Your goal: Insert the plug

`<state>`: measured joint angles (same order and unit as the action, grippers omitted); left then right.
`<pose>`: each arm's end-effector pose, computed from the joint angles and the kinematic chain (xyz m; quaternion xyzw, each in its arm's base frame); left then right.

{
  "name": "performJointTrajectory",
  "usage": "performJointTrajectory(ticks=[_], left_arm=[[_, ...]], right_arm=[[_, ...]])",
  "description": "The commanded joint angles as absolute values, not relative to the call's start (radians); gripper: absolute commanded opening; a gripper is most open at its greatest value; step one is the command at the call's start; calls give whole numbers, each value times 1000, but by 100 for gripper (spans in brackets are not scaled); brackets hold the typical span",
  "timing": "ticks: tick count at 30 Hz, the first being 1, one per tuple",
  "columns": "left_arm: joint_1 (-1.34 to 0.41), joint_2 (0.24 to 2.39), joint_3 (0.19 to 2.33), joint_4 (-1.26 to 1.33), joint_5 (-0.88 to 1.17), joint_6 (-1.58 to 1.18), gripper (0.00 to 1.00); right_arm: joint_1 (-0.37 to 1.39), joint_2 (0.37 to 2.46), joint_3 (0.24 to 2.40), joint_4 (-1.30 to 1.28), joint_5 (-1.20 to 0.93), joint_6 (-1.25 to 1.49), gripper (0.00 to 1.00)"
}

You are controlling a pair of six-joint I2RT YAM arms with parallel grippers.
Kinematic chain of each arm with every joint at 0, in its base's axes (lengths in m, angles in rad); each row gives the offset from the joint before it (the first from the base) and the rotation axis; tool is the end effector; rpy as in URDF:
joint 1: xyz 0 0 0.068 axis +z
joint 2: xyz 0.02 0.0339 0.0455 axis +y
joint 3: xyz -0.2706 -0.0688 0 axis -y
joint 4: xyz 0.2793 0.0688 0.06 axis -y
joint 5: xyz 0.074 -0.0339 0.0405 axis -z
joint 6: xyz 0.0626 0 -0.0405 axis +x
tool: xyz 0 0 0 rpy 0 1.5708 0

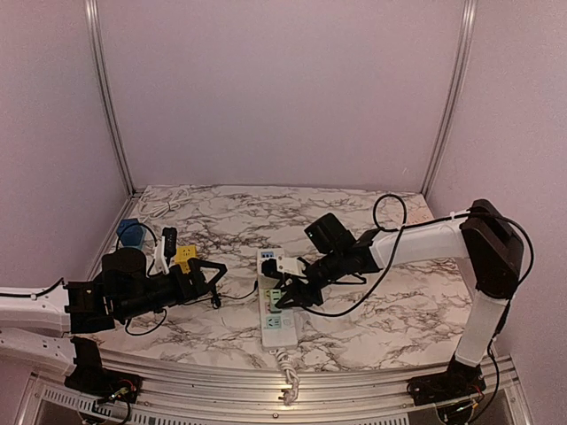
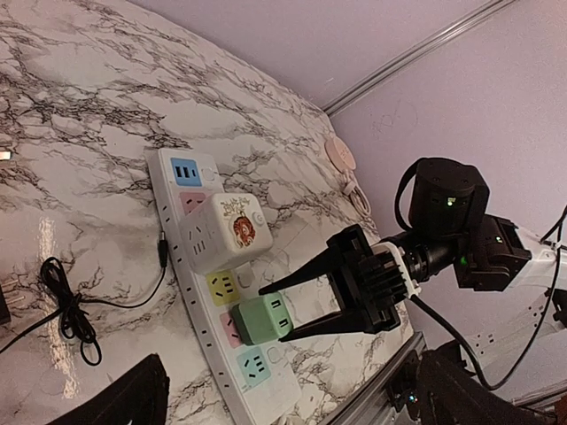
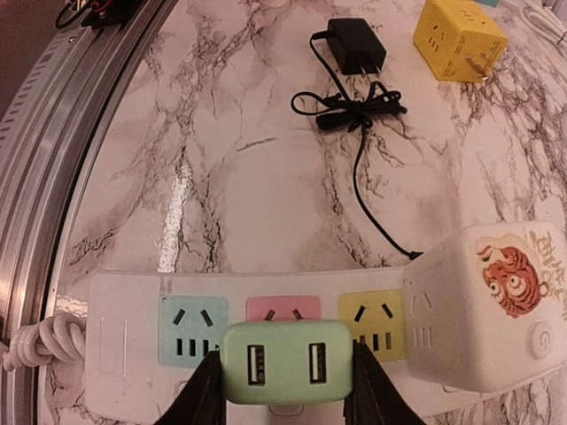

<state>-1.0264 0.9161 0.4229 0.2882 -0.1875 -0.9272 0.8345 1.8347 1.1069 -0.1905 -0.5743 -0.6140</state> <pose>0.1458 -0.2183 0.2212 -0.0207 0.7743 -0.4800 0.4118 0.2541 0.3310 0.1332 -0.6699 0.6203 0.3005 0.2760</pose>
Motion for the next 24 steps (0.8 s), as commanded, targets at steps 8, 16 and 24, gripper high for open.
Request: performJointTrajectory(ticks=[8, 16, 24], left_arm=[[-1011, 921, 446, 265, -193, -911, 99], [-1006, 912, 461, 222, -208, -904, 99], [-1005, 954, 471, 232, -189, -905, 99]], right_arm=[[823, 1964, 1120, -412, -351, -590, 20], [865, 2019, 1097, -415, -295, -565, 19], [865, 1992, 1010, -348, -311, -524, 19]])
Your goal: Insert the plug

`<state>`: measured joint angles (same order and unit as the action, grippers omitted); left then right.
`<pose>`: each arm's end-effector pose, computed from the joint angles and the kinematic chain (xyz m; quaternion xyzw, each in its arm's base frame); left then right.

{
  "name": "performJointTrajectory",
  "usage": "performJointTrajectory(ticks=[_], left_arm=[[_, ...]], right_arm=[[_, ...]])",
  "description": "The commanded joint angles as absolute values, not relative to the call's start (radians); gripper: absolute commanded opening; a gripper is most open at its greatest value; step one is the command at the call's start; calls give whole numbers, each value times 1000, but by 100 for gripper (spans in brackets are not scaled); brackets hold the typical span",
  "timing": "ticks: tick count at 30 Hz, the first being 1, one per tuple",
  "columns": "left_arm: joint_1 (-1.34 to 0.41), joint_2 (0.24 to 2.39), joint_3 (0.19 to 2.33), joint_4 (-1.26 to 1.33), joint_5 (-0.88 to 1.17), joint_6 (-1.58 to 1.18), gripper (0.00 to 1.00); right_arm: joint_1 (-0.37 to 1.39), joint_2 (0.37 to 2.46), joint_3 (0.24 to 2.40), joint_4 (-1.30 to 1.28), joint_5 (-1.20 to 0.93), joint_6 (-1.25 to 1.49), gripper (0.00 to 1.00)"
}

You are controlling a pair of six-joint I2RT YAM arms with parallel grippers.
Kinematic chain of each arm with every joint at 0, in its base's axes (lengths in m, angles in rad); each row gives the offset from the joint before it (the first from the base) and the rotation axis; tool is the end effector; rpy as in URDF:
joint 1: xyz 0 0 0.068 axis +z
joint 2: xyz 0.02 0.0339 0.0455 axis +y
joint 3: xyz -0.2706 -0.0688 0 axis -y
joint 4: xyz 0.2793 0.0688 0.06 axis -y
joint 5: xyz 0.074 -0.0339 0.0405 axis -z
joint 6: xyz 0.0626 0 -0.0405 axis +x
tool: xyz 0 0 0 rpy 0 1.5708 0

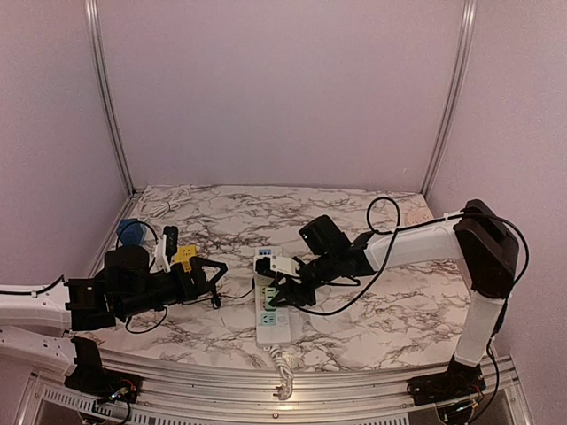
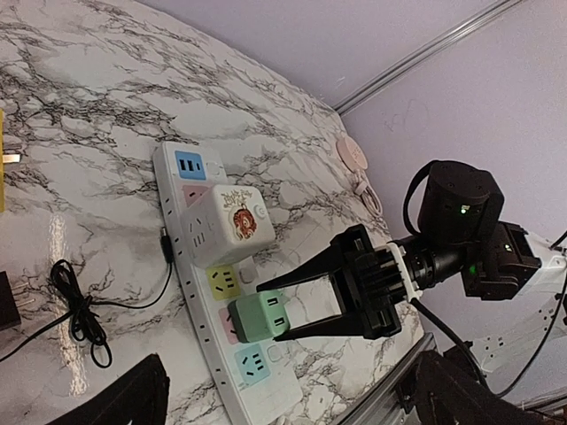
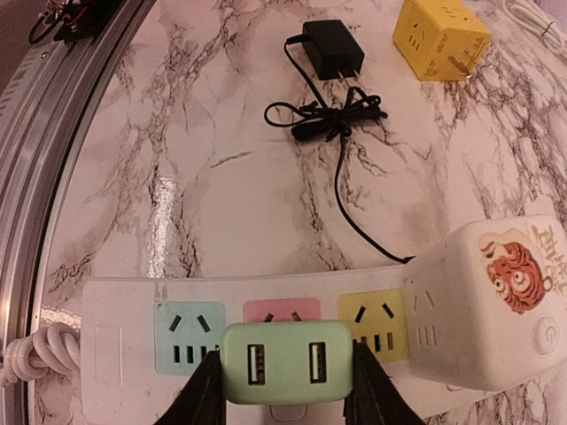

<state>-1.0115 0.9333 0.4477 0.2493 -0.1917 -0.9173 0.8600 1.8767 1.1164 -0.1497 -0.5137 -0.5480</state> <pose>0.1511 -0.2188 0.2219 -0.0223 0.7838 -0.4633 0.4128 0.2534 0.3415 0.1211 -0.6550 0.6440 0.2861 0.2726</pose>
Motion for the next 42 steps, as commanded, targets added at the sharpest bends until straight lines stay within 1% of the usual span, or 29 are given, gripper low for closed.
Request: performJointTrajectory(ticks=[1, 6, 14, 20, 26, 42], left_arm=[[-1005, 957, 469, 238, -187, -906, 99], [-1005, 972, 471, 253, -177, -910, 99], [-1005, 950, 453, 248, -187, -915, 99], [-1005, 956, 449, 261, -181, -920, 99], [-1005, 953, 447, 262, -181, -919, 99], [-1005, 934, 436, 256, -190, -921, 99]], right_arm=[[866, 1991, 1010, -349, -306, -524, 19], [867, 1999, 1045, -384, -300, -530, 20], [866, 1961, 1050, -375, -266, -515, 29], [868, 1927, 1094, -399, -261, -514, 37], [875, 1906, 1141, -414, -257, -509, 42], [886, 1863, 1211, -448, -230, -515, 44]])
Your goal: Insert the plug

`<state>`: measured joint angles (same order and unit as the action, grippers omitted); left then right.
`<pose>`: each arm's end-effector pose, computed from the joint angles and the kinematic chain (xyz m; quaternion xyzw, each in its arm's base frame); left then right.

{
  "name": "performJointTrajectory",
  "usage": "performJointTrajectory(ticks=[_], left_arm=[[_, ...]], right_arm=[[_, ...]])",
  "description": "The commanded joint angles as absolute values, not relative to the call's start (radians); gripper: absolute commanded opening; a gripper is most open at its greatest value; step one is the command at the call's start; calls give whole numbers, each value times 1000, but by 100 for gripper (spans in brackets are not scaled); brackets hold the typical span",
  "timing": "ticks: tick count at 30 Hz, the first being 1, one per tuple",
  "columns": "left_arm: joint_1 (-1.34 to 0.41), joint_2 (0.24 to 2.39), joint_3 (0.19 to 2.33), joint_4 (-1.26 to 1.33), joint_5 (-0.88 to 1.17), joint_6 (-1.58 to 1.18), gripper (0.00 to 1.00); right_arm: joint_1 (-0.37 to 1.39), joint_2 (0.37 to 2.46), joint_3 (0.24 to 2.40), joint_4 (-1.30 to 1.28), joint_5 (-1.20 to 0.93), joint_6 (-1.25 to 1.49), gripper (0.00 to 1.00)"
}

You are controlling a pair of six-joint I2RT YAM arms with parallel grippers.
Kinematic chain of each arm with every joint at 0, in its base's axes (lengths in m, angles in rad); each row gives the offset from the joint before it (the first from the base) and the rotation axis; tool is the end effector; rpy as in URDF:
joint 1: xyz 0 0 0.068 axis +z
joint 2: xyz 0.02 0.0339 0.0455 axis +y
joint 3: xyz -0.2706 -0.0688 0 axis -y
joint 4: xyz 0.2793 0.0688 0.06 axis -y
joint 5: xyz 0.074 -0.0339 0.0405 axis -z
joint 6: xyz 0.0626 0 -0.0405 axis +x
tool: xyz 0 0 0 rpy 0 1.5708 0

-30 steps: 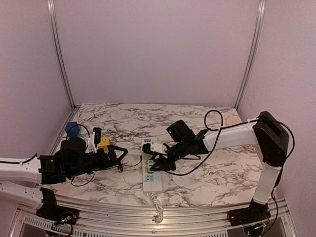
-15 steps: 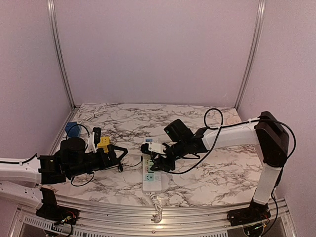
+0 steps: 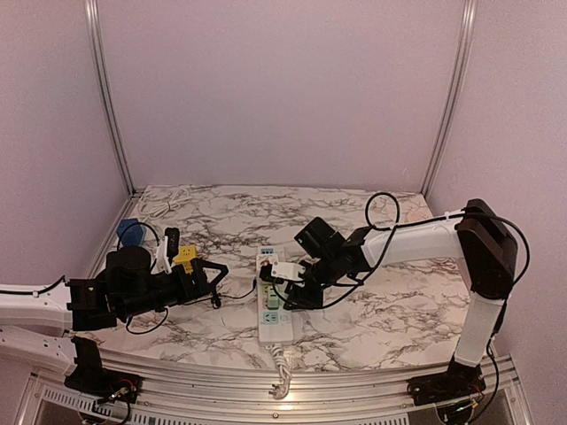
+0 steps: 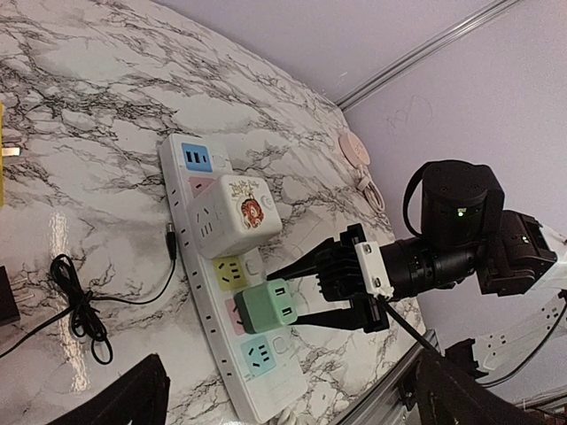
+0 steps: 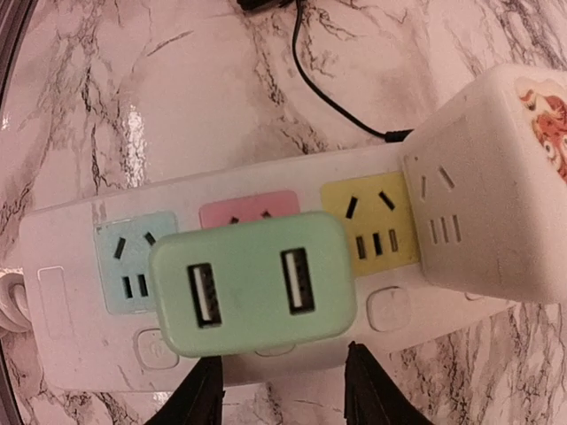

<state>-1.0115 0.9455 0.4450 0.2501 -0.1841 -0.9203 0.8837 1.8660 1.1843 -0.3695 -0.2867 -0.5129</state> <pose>0.1513 -0.2200 0.2179 -0.0205 0.7883 -0.4610 0.4070 0.2527 0.3359 0.1266 -0.6431 0.7090 0.1826 0.2244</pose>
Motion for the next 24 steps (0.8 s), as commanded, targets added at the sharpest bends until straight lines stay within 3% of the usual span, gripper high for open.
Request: performJointTrajectory(ticks=[1, 15, 17, 18, 19, 24], left_arm=[[-1005, 936, 437, 256, -190, -920, 99], [-1006, 952, 442, 259, -192, -921, 99], [-1005, 955, 445, 253, -195, -916, 99], [-1005, 957, 446, 251, -199, -914, 99], [-1005, 958, 447, 250, -200, -912, 99], [-1005, 966, 463, 240, -204, -903, 99]], right_arm=[[887, 1856, 1213, -452, -227, -515, 44], [900, 1569, 1180, -407, -100, -427, 52], [916, 1506, 1156, -377, -38, -414, 59], [924, 1474, 1146, -367, -11, -410, 81], [933, 1444, 1136, -357, 23, -404, 96], [976, 1287, 1092, -288, 212, -322, 98]])
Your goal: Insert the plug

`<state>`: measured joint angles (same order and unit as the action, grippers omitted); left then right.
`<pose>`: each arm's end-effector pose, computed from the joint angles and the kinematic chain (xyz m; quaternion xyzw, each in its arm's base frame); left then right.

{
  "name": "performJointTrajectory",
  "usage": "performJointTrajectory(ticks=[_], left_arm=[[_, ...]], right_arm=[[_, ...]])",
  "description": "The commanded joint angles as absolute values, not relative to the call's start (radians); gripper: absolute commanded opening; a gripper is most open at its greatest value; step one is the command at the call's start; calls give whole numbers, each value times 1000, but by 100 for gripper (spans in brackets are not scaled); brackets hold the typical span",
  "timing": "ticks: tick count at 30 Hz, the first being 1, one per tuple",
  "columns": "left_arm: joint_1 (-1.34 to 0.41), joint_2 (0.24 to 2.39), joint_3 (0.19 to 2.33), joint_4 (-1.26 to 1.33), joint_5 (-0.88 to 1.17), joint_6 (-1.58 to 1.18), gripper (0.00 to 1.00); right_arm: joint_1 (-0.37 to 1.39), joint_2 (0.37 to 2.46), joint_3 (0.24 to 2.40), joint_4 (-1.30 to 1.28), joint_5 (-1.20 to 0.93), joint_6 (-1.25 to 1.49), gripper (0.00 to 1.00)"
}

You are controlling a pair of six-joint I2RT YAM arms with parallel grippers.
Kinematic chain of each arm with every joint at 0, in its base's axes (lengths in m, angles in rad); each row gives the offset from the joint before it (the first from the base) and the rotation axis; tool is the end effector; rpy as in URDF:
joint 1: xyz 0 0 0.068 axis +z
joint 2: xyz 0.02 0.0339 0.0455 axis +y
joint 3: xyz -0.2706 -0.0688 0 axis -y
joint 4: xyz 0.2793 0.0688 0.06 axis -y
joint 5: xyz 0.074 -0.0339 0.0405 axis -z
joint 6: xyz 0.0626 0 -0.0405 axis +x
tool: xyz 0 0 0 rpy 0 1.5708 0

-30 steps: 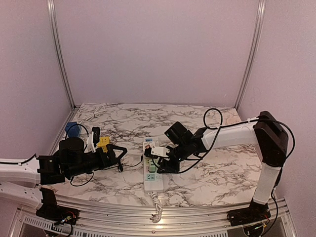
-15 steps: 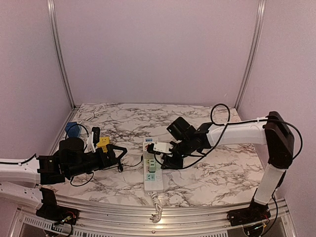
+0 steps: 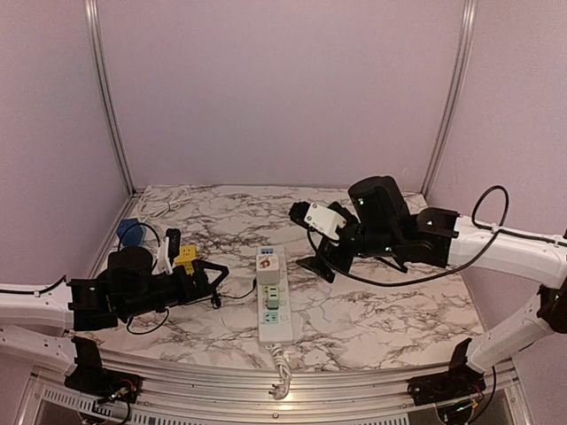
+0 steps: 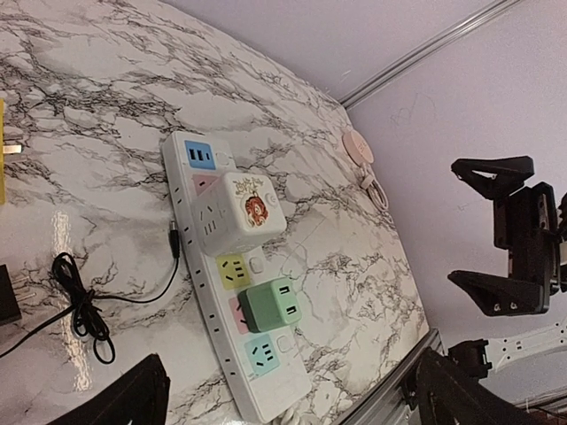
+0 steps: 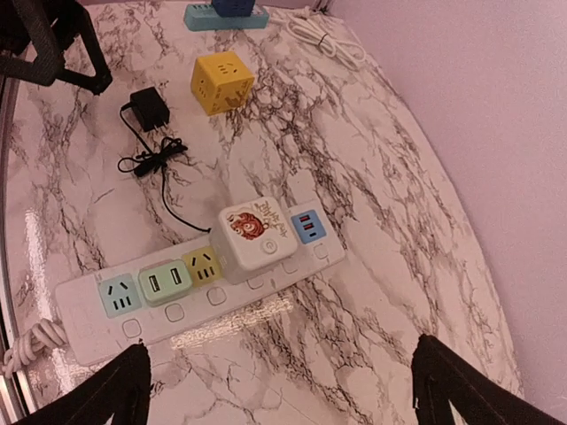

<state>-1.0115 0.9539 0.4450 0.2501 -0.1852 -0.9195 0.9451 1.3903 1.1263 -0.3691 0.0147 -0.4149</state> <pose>0.1518 -0.2207 0.2159 -0.0201 0.7908 -0.4577 0.4058 0.2156 0.2968 0.2839 -0.5583 0.6957 0.1121 0.4378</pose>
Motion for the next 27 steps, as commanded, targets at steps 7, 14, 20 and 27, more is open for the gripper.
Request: performJointTrajectory(ticks=[7, 14, 20, 27], left_arm=[[-1006, 1008, 522, 166, -220, -874, 99], [-1070, 1171, 661, -25, -311, -828, 99], [-1203, 1389, 891, -242, -471, -801, 99], [-1318, 1605, 1086, -380, -525, -763, 99]], right_arm=[[973, 1142, 910, -169, 197, -76, 98], [974, 1106, 875, -214, 232, 38, 99], [973, 1051, 855, -207, 316, 48, 98], [973, 1064, 875, -241, 344, 39, 98]])
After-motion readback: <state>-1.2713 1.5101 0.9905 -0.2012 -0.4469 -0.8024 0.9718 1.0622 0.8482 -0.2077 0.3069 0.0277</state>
